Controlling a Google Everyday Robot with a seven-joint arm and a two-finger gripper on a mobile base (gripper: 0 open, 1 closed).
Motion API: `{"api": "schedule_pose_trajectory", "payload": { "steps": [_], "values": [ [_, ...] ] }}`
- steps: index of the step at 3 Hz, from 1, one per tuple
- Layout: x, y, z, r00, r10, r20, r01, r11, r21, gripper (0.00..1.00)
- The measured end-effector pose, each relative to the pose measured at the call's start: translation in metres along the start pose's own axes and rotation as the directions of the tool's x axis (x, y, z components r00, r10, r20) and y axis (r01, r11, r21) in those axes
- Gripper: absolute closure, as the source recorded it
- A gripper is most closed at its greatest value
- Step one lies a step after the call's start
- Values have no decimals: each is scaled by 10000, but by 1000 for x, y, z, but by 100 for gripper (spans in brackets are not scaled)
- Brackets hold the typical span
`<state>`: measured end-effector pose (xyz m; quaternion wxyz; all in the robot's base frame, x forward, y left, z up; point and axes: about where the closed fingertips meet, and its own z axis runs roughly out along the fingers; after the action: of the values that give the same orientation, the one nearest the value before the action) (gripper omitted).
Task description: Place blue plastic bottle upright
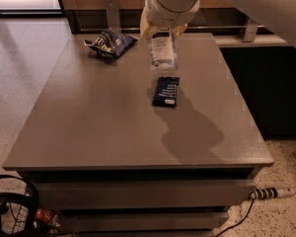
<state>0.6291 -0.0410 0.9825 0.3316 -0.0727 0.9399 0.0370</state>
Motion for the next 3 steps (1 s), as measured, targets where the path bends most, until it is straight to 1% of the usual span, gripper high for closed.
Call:
{"api": "schedule_pose_trajectory", "payload": {
  "steps": [1,2,3],
  "values": [
    [-20,2,3,9910,-922,970,1010,9908,-901,100],
    [-34,10,13,9618,-1537,2266,2009,9585,-2025,100],
    [-45,22,20,9345,-1537,3210,2498,9258,-2837,100]
  ]
}}
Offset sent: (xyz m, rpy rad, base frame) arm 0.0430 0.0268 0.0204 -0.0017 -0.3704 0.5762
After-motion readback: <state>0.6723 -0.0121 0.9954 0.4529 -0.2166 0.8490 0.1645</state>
